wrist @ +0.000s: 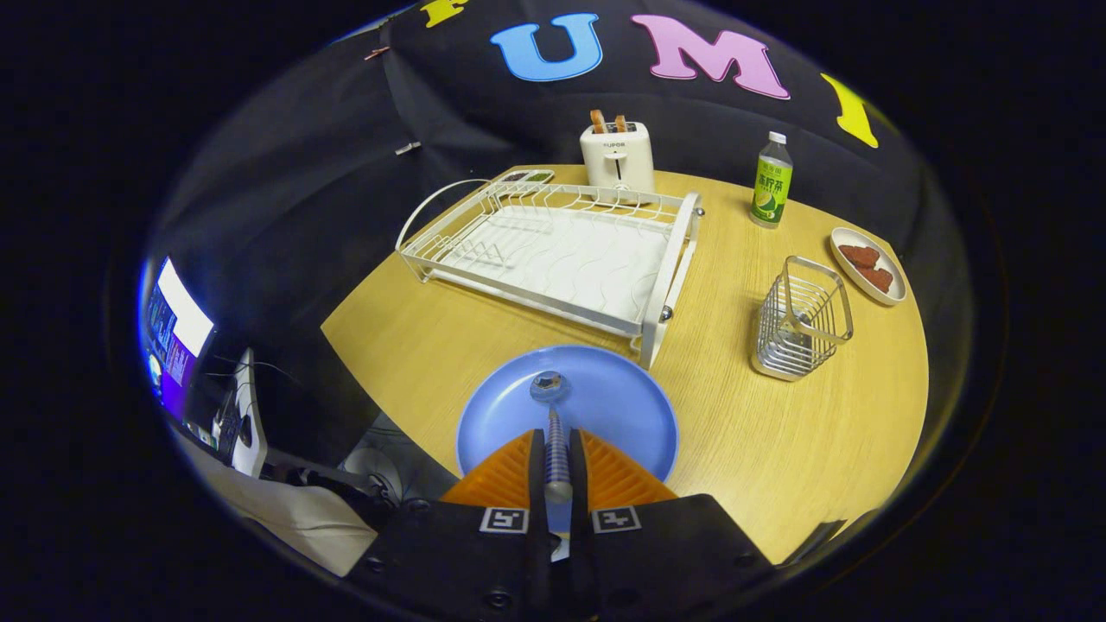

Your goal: Take the plate from the dish rack, then take the spoon from the basket and place it into the plate.

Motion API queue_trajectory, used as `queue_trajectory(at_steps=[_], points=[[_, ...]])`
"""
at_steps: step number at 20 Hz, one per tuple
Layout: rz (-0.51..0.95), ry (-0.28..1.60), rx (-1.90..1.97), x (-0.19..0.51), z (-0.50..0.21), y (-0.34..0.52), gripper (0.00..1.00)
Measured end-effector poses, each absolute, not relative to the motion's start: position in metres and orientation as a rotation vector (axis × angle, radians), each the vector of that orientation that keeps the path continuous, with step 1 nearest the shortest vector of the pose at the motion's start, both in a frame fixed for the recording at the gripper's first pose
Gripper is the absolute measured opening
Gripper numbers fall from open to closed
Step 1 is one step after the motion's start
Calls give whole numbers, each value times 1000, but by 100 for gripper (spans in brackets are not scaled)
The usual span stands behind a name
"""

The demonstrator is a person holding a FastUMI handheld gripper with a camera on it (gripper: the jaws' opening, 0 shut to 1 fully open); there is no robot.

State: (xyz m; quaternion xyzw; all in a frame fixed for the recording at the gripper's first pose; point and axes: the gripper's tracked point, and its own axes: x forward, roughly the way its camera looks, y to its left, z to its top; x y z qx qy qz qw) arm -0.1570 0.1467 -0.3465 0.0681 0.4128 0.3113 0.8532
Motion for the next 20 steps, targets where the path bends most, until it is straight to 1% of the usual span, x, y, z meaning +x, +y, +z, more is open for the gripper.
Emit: queue_trajectory(at_steps=[5,13,14,15,16,17,20], points=[[647,882,172,-155,-357,150,12],[602,956,122,-159,-388,143,19],[596,962,122,-161,-390,143,24],[587,965,122,-160,-391,142,30],[580,967,126,-157,-391,141,38],[582,968,138,-156,-390,143,43],[579,967,145,-155,-388,144,92]])
